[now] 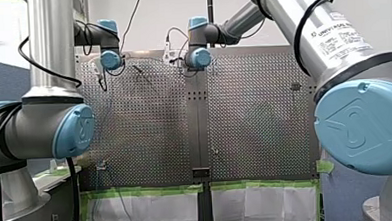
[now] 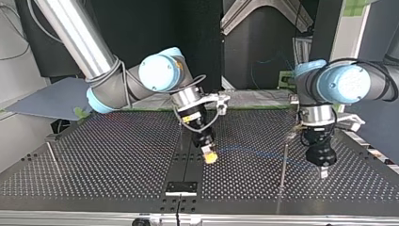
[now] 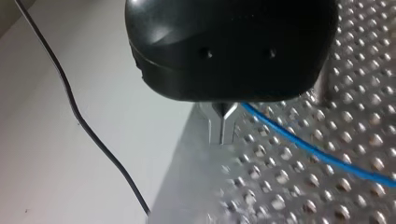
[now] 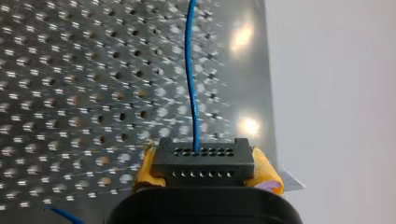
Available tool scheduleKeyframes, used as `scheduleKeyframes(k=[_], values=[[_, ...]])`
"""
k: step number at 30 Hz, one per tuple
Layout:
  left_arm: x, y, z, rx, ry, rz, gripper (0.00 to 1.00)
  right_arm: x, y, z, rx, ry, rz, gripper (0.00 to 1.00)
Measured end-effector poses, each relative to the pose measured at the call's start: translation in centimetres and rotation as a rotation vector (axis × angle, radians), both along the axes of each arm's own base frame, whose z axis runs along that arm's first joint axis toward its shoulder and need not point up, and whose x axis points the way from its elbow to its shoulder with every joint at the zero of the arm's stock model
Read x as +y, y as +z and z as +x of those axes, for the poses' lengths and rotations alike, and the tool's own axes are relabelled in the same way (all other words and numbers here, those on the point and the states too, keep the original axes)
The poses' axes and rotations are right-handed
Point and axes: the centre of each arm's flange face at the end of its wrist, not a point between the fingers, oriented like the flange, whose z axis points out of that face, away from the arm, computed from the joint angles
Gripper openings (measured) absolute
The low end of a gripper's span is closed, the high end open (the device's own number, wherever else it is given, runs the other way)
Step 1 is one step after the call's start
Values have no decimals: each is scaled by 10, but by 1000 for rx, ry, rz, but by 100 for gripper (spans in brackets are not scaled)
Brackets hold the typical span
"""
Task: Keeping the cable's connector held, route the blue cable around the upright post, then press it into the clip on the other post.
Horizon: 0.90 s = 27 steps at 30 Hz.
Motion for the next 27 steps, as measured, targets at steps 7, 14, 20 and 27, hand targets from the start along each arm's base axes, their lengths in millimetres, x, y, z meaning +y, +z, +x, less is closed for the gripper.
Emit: scheduleKeyframes(k=[7,14,20,27], values=[[29,-24,23,19,-4,-10,0,-11,23,1,-27,-14,-41,0],[56,-45,37,55,-9,-6,0,-23,30,8,-30,-27,-71,0],[47,-61,43,84,-68,-1,0,-30,20,13,7,-49,-76,0],[31,-64,44,85,-103,-13,0,-34,-10,11,67,-81,-58,0]])
